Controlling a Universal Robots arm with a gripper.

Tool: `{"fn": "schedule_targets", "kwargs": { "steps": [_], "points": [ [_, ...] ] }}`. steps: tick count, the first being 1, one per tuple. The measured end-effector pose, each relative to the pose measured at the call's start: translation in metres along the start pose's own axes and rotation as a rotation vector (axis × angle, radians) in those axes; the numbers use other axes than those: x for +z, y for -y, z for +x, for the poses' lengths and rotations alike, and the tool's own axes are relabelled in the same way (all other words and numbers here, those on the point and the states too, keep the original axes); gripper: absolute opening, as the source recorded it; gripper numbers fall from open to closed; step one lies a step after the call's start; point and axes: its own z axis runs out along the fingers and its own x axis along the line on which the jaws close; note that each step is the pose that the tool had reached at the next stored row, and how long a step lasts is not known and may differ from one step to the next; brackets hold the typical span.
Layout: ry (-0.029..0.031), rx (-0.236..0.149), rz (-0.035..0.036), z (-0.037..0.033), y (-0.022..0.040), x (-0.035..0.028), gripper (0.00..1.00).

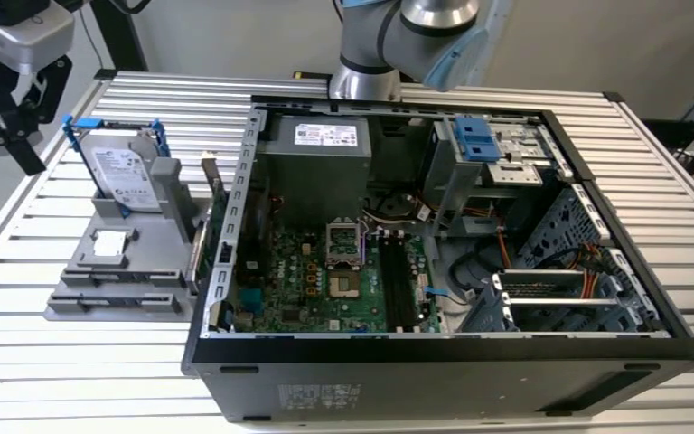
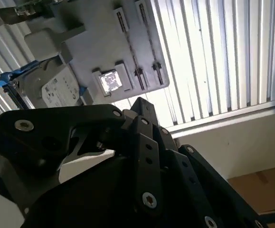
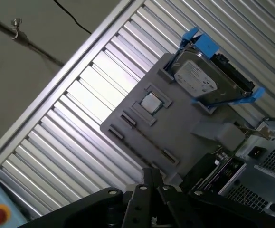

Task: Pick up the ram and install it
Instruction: 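Pick up the ram and move it above insertion slot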

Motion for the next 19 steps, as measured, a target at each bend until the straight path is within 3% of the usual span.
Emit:
{"fn": "schedule_targets", "kwargs": {
  "steps": [19],
  "points": [
    [-0.0178,-0.346,-0.0061,0.0,0.0,0.0,0.0]
  ]
}}
